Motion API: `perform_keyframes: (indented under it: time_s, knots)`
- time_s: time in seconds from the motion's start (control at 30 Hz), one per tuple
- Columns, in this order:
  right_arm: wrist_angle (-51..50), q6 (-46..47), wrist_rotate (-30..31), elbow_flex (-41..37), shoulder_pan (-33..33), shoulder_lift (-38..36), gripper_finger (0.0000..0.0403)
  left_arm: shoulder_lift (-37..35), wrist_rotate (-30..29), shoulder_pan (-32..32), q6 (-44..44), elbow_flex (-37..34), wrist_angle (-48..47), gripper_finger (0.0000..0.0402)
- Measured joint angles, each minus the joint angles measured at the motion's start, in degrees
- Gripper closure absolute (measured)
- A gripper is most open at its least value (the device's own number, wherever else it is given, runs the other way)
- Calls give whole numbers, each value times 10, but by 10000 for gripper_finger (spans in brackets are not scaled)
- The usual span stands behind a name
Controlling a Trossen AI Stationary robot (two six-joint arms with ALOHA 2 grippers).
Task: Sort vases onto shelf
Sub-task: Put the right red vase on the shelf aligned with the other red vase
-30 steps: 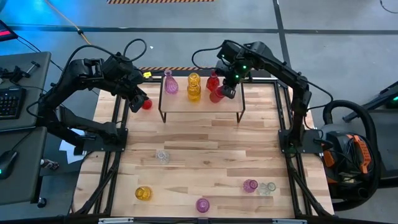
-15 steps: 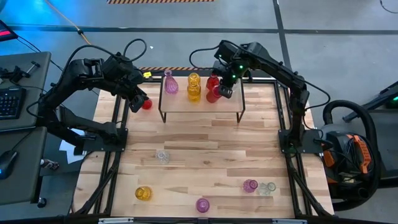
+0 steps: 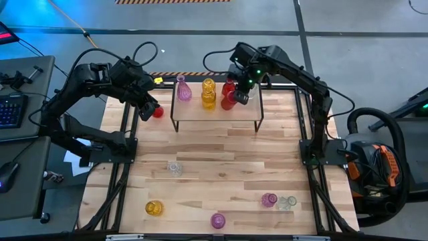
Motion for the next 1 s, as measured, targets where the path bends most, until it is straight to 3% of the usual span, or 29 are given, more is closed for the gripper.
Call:
perform_keyframes:
  time_s: [0.27, 1.0]
  knots:
    - [1, 9, 5, 0, 0, 0, 332, 0, 0, 0, 0, 0, 0, 316]
    - [27, 2, 2, 0, 0, 0, 330, 0, 0, 0, 0, 0, 0, 316]
